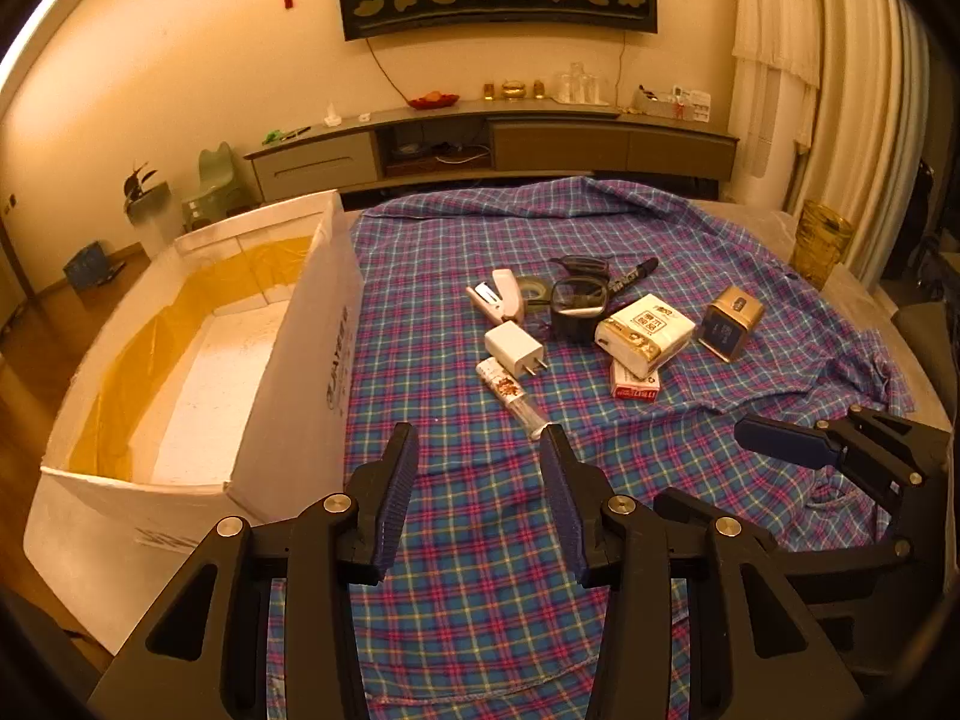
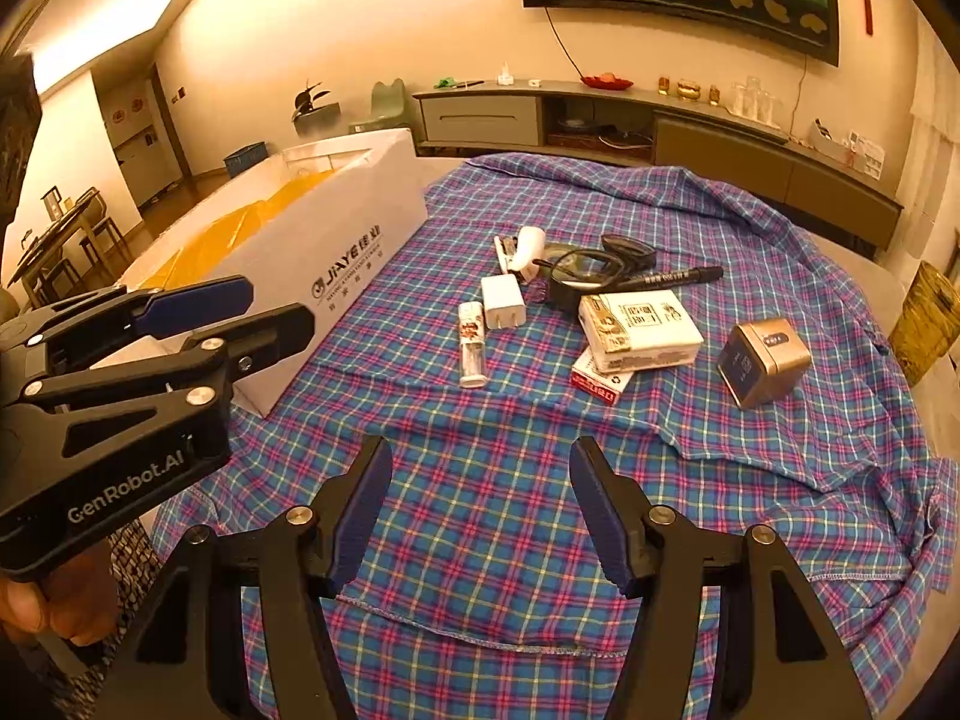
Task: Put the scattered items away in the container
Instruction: 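Grasp the white-and-red lighter with the left gripper while the right gripper grasps the white tissue pack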
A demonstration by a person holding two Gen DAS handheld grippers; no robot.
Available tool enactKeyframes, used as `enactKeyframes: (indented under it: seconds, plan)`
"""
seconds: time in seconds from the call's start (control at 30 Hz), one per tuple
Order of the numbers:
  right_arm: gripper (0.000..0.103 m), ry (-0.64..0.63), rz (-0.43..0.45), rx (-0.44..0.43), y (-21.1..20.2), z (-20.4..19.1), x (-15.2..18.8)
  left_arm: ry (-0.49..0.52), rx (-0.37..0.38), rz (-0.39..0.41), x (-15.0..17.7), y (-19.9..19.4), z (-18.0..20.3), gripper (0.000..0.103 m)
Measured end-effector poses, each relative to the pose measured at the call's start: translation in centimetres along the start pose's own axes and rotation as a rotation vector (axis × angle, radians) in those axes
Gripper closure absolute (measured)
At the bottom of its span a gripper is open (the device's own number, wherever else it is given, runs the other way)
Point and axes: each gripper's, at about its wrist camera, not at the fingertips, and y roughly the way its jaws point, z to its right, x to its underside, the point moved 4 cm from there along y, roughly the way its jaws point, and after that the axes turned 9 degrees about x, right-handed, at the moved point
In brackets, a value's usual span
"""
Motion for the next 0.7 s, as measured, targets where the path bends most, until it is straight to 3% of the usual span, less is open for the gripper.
enactKeyframes:
  seconds: [0.23, 0.3, 0.4, 0.53, 0.7]
  plan:
    - [0.04, 0.04, -0.062, -0.003, 2.5, 2.4, -0.7, -0.032, 0.059, -0.029, 0.0, 2.0, -0.1, 0.055]
    - [0.04, 0.05, -0.084, -0.001, 3.4, 3.2, -0.9, -0.036, 0.042, -0.058, 0.2, 2.9, -0.2, 0.054]
    - [0.04, 0.082, -0.119, -0.007, 4.7, 4.7, -1.1, -0.075, 0.114, -0.075, 0.1, 3.7, 0.0, 0.054]
    - [0.04, 0.135, -0.16, -0.013, 6.3, 6.8, -1.3, -0.077, 0.131, -0.115, 0.3, 5.4, 0.5, 0.054]
    - [0.04, 0.108, -0.186, -0.005, 8.1, 7.9, -2.6, -0.098, 0.131, -0.139, -0.1, 7.8, 0.4, 0.054]
